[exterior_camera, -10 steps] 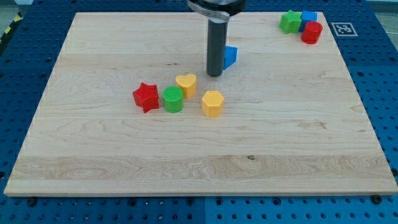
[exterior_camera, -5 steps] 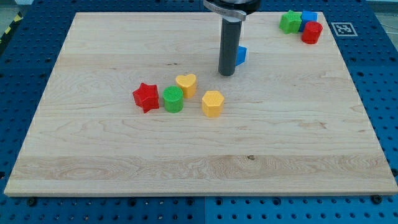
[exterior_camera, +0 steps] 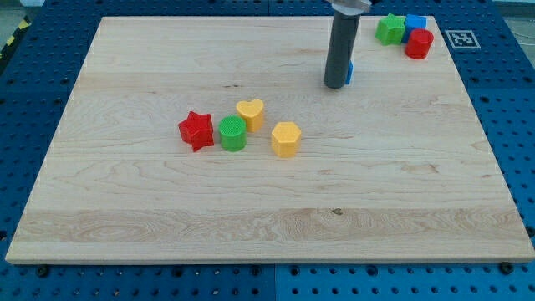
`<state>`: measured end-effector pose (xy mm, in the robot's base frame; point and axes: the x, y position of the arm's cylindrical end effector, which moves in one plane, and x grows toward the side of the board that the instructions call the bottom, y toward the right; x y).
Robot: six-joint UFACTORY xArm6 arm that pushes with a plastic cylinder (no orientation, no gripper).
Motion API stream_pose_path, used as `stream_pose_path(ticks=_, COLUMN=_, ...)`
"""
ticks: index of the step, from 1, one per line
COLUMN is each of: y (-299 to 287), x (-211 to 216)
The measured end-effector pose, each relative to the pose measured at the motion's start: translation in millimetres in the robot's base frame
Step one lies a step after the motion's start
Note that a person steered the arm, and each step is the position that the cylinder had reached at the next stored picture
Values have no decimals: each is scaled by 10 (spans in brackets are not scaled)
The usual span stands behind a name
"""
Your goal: Push the blue triangle into the red circle
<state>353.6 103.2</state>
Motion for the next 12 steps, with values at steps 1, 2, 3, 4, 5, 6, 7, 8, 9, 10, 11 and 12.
stream_pose_path(ticks=1, y=16, x=-176)
stream_pose_path(ticks=2, y=16, x=-331)
stream_pose_path(ticks=3, y=-137, x=-430)
stream_pose_path(ticks=4, y=-168, x=-532)
stream_pose_path(ticks=5, y=-7, x=-606)
stream_pose_path(ticks=6, y=233, x=-621)
stream_pose_path(ticks=7, y=359, x=-605)
stream_pose_path(ticks=8, y=359, x=-417)
stream_pose_path(ticks=9, y=378, x=-315)
stream_pose_path(ticks=10, y=378, x=-405)
stream_pose_path(ticks=11, y=386, x=-581)
stream_pose_path(ticks=12, y=590, x=-616)
